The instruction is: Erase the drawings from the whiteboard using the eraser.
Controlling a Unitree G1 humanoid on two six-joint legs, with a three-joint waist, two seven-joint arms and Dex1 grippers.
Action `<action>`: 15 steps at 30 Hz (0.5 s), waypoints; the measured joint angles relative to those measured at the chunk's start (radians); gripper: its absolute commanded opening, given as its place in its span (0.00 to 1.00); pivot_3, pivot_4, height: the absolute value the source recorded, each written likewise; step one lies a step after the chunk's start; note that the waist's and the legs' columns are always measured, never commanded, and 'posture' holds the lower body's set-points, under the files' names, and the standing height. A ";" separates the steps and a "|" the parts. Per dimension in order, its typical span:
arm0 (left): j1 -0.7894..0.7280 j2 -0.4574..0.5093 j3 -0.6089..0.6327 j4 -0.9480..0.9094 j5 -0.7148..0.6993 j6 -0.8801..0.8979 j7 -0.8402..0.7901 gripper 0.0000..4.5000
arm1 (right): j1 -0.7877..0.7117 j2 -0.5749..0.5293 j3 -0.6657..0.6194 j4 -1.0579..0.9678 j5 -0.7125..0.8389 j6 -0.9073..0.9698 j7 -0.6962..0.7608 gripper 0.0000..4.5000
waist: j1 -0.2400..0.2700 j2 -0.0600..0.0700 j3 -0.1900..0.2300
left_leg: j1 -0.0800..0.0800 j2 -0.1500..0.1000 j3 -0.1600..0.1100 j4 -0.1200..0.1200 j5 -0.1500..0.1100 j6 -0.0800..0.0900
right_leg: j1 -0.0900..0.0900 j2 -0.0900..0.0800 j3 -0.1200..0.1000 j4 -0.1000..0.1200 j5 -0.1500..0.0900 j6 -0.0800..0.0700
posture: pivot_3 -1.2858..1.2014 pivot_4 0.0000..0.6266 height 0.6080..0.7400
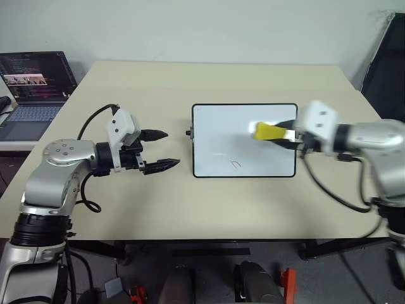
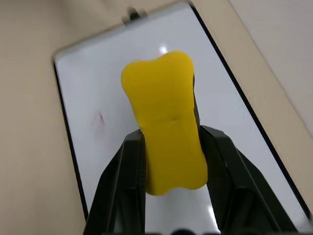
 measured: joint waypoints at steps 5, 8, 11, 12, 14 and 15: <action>0.000 0.003 -0.005 0.019 0.011 -0.025 -0.026 1.00 | 0.094 -0.104 -0.072 0.010 0.038 -0.016 0.045 0.28 | -0.017 0.000 0.000 | 0.001 0.000 0.002 -0.004 0.000 0.000 | 0.000 0.000 0.002 -0.001 -0.002 0.003 | 0.52 0.24 1.00; -0.013 0.003 -0.007 0.032 0.013 -0.027 -0.037 1.00 | 0.096 -0.134 -0.092 0.015 0.048 -0.028 0.049 0.28 | -0.018 0.000 0.000 | 0.001 0.000 0.002 -0.004 0.000 0.000 | 0.000 0.000 0.002 -0.003 -0.002 0.003 | 0.52 0.24 1.00; -0.022 0.003 -0.007 0.033 0.016 -0.030 -0.037 1.00 | 0.096 -0.145 -0.092 0.034 0.052 -0.043 0.048 0.28 | -0.017 0.000 0.000 | 0.001 0.000 0.002 -0.005 0.000 0.000 | 0.001 0.000 0.002 -0.006 -0.001 0.004 | 0.52 0.24 1.00; -0.021 0.003 -0.007 0.036 0.019 -0.030 -0.037 1.00 | 0.096 -0.149 -0.090 0.043 0.051 -0.047 0.048 0.28 | -0.017 0.000 0.000 | 0.001 0.000 0.002 -0.005 0.000 0.000 | 0.001 0.000 0.002 -0.007 -0.001 0.004 | 0.52 0.24 1.00; -0.018 0.003 -0.006 0.037 0.023 -0.030 -0.037 1.00 | 0.095 -0.151 -0.088 0.055 0.051 -0.052 0.047 0.28 | -0.016 0.000 0.000 | 0.000 0.000 0.002 -0.006 0.000 0.000 | 0.001 0.000 0.002 -0.008 -0.001 0.004 | 0.52 0.24 1.00; -0.016 0.003 -0.007 0.037 0.023 -0.030 -0.036 1.00 | 0.094 -0.151 -0.086 0.058 0.051 -0.057 0.047 0.28 | -0.016 0.000 0.000 | 0.000 0.000 0.002 -0.006 0.000 0.000 | 0.001 0.000 0.002 -0.008 -0.001 0.004 | 0.52 0.24 1.00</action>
